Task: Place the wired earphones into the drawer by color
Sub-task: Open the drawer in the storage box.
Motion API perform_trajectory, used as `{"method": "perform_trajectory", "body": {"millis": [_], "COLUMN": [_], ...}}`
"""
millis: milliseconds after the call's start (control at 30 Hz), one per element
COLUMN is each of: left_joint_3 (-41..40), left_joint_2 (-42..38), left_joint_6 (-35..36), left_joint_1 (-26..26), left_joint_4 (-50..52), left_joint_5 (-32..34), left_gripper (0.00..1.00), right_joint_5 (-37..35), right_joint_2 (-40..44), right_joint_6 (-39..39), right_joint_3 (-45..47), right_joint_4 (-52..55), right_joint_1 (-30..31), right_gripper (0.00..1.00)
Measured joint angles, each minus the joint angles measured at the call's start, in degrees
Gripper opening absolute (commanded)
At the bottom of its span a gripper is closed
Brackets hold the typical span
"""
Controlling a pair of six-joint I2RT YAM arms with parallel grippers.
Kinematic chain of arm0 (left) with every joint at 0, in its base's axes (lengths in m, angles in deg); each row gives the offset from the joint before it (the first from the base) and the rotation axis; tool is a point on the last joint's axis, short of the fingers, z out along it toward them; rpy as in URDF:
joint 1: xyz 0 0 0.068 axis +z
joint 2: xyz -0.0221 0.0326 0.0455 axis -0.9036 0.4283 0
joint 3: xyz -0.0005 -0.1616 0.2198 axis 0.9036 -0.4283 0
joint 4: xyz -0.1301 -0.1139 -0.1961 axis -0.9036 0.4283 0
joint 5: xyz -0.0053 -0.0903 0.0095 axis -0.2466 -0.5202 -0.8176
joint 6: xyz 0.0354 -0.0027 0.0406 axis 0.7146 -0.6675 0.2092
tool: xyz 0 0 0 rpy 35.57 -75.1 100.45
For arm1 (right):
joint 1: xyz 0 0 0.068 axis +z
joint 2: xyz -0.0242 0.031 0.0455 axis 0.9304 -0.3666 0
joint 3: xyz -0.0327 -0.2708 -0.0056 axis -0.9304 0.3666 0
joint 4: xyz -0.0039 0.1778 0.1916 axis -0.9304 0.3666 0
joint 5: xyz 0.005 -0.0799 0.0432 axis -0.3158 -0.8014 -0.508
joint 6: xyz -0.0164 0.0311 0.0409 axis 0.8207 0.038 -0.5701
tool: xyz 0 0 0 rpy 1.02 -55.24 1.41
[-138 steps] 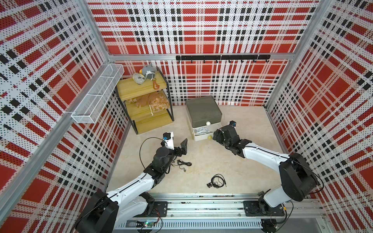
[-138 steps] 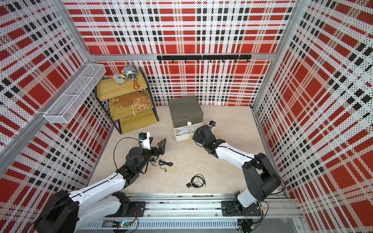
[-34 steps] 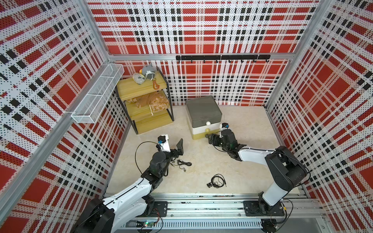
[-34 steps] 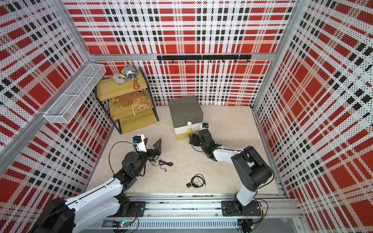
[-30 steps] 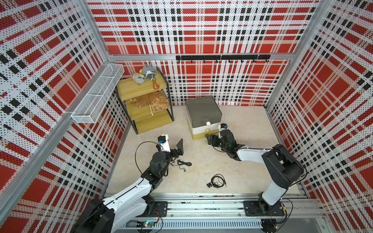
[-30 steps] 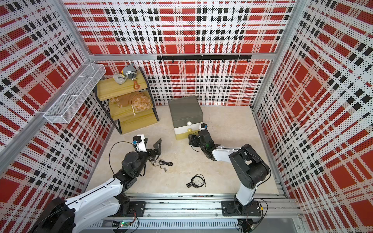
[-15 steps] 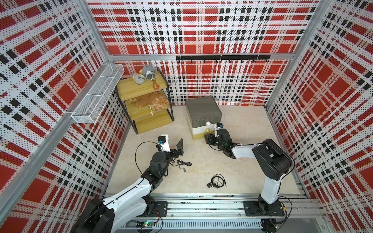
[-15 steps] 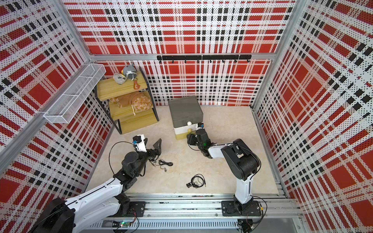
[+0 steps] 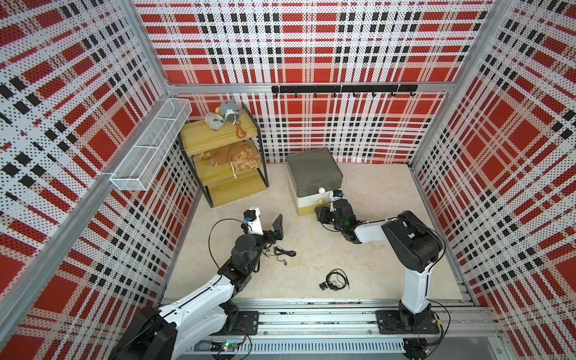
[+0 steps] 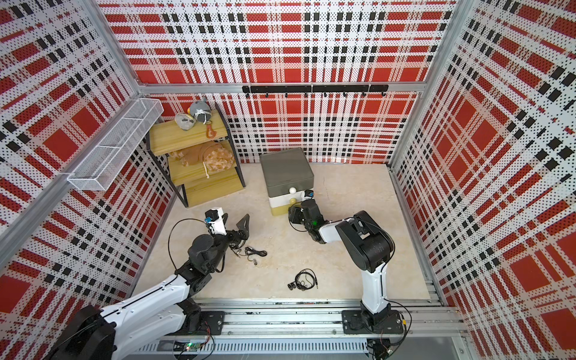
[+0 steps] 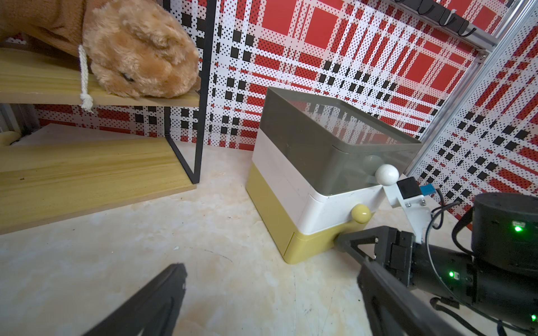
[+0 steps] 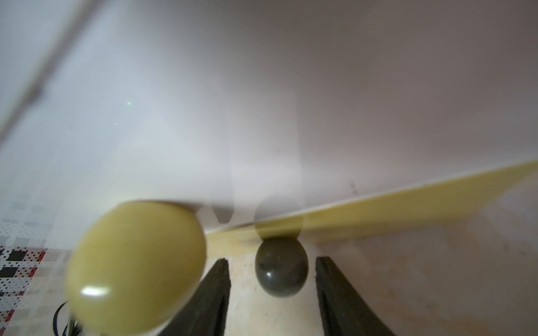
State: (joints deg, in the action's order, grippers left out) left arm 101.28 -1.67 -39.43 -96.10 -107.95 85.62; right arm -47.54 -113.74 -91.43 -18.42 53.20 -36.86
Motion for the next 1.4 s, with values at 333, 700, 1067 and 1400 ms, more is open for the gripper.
{"method": "perform_trajectory", "body": {"millis": [333,700,1067,1400], "left_joint_3": [-0.1,-0.1,-0.1,-0.1], "left_joint_2": [0.0,0.0,-0.1,-0.3], "left_joint_6": [0.0,0.0,0.0,0.0], "left_joint_1": [0.0,0.0,0.0,0.0], "left_joint_4": [0.0,0.0,0.0,0.0], "left_joint_5": [0.0,0.0,0.0,0.0], "left_gripper": [0.99,0.99,0.99,0.99], "right_joint_5": [-0.2,-0.8,-0.2,0.6], "right_joint_2": [-1.5,-1.6,1.4,5.8], "right_joint_6": [-1.1,-1.5,-2.4,-2.8], "right_joint_3": [-0.3,0.1,5.7,11.6], "right_joint_4": [-1.1,-1.8,-4.9,-5.6], "right_joint_1": [-0.1,-0.2,-0.3,-0.2], "right_gripper": [0.42,0.36,0.34,0.33]}}
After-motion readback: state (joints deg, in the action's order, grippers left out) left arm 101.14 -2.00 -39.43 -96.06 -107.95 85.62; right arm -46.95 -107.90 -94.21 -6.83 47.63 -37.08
